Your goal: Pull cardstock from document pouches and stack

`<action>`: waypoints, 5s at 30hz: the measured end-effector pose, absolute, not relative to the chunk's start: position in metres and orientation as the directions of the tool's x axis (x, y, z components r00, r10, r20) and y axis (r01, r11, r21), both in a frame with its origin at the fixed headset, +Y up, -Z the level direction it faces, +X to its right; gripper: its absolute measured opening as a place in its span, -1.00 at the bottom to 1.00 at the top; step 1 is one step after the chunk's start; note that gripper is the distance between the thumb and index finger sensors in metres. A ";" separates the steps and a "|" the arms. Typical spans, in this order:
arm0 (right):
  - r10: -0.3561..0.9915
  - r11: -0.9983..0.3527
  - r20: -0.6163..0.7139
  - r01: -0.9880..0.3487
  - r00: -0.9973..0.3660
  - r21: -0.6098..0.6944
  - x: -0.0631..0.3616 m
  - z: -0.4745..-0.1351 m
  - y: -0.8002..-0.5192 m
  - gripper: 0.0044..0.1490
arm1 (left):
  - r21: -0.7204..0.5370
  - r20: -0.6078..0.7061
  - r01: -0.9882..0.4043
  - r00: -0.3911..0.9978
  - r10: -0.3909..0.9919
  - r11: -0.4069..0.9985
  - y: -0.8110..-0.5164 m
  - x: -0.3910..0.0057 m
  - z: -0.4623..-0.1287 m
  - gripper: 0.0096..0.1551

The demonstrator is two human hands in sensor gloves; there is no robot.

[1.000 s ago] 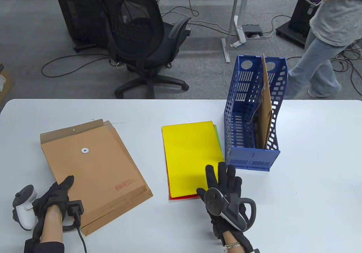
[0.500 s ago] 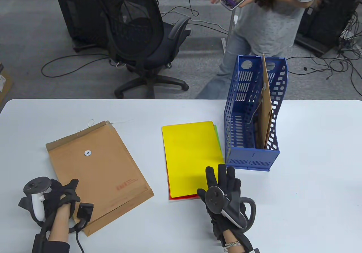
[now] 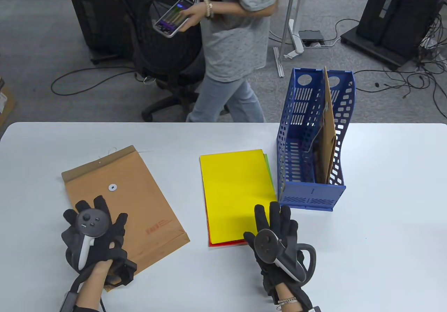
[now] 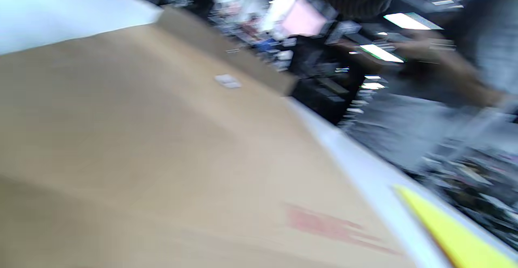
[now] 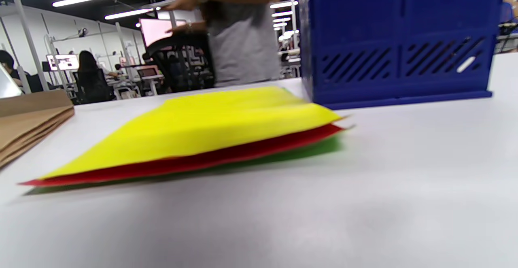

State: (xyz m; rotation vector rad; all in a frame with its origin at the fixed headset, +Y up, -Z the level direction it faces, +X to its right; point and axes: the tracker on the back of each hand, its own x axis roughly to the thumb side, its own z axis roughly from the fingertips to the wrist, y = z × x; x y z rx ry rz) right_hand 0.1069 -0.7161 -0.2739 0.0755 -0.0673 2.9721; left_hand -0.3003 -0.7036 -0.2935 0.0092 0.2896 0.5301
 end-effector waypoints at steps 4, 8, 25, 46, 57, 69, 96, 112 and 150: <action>0.164 -0.985 0.058 -0.167 -0.985 -0.047 0.107 -0.274 -0.716 -0.03 | 0.024 0.021 -0.561 0.828 0.561 0.827 -0.682 -0.250 -0.280 -0.08; 0.171 -0.983 0.058 -0.174 -0.984 -0.052 0.107 -0.274 -0.717 -0.02 | -0.165 0.136 -0.513 0.834 0.534 0.843 -0.690 -0.209 -0.266 -0.06; 0.421 -0.841 -0.109 -0.343 -0.900 -0.419 0.181 -0.314 -0.629 0.17 | -0.203 0.212 -0.426 0.860 0.465 0.881 -0.731 -0.185 -0.251 -0.04; 0.768 -0.631 -0.264 -0.621 -0.583 -0.465 0.256 -0.392 -0.664 -0.35 | -0.212 0.201 -0.431 0.859 0.470 0.877 -0.735 -0.189 -0.251 -0.07; 0.701 -0.403 0.130 -0.540 -0.701 -0.739 0.243 -0.334 -0.564 -0.37 | -0.221 0.218 -0.460 0.836 0.503 0.860 -0.734 -0.187 -0.252 -0.06; 0.702 -0.067 0.558 -0.822 -0.442 -0.566 0.193 -0.257 -0.532 -0.39 | -0.171 0.330 -0.727 0.593 0.734 0.665 -0.703 -0.207 -0.286 0.20; 0.804 -0.469 0.397 -0.882 -0.443 -0.036 0.055 -0.293 -0.640 0.15 | -0.482 0.192 -0.867 -0.243 0.951 -0.124 -0.733 -0.267 -0.313 -0.44; -0.043 -0.703 0.092 -0.035 -0.995 -0.711 -0.067 -0.268 -0.641 -0.44 | -0.507 0.203 -0.842 -0.323 0.924 -0.183 -0.735 -0.248 -0.305 -0.45; 0.146 -0.818 0.364 -0.319 -0.920 -0.479 -0.039 -0.271 -0.644 -0.55 | -0.450 0.188 -0.858 -0.361 0.914 -0.246 -0.735 -0.264 -0.305 -0.44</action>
